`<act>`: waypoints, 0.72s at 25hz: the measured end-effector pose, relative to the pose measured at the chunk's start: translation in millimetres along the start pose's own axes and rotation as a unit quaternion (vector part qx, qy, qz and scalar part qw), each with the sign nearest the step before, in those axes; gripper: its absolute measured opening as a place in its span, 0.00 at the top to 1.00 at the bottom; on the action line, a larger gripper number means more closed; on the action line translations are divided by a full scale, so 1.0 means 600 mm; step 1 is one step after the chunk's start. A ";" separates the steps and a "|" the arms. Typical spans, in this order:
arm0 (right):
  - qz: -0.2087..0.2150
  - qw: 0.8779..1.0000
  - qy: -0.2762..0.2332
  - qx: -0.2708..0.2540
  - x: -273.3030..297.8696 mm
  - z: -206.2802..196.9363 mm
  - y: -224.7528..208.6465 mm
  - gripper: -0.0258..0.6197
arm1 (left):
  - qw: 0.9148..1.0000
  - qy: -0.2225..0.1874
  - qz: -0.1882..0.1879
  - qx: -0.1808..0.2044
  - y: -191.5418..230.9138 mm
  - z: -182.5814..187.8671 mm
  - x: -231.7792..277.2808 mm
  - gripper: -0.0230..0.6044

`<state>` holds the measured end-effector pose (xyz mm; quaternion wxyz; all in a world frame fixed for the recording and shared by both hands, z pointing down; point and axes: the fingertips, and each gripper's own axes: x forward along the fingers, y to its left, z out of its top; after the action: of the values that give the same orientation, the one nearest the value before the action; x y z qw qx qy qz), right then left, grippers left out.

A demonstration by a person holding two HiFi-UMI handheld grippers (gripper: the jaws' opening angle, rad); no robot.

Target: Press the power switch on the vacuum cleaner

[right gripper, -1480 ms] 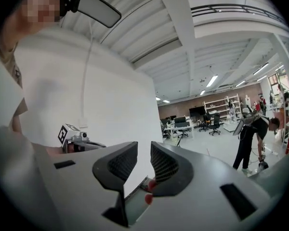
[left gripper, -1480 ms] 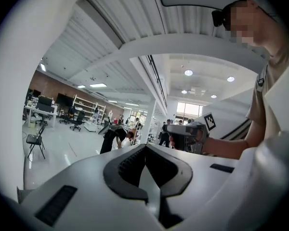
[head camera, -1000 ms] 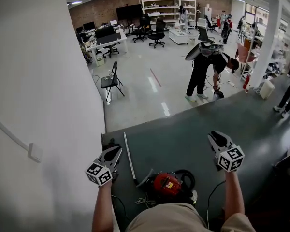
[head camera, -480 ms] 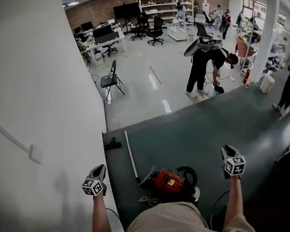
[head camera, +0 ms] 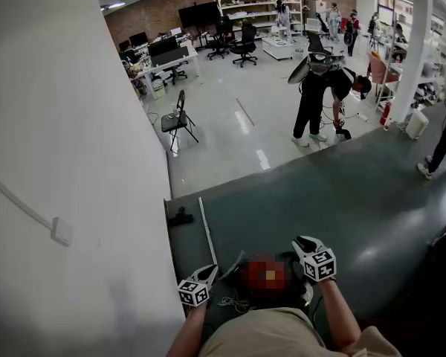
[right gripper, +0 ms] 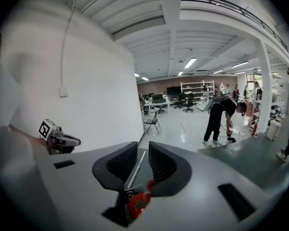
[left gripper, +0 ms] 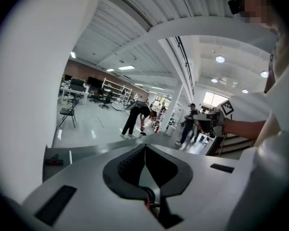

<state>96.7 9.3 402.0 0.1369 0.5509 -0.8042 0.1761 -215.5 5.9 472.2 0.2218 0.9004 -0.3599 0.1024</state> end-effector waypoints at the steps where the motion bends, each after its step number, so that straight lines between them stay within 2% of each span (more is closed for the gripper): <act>1: 0.016 1.000 -0.005 0.000 0.011 0.005 0.029 0.84 | 1.000 0.000 -0.017 0.006 -0.027 0.004 0.020 0.95; 6: 0.095 0.995 -0.011 -0.005 0.038 0.017 0.167 0.84 | 0.994 0.001 -0.101 0.029 -0.169 0.049 0.082 0.95; 9: 0.121 0.992 -0.004 -0.021 0.053 0.011 0.217 0.84 | 0.991 0.008 -0.124 0.047 -0.198 0.054 0.095 0.95; 18: 0.105 0.994 -0.004 -0.001 0.037 0.001 0.187 0.84 | 0.990 0.014 -0.128 0.053 -0.216 0.043 0.095 0.95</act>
<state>-15.8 27.7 395.5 0.1151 0.4639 -0.8583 0.1866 -83.8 42.7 426.8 0.1904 0.9480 -0.2326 0.1048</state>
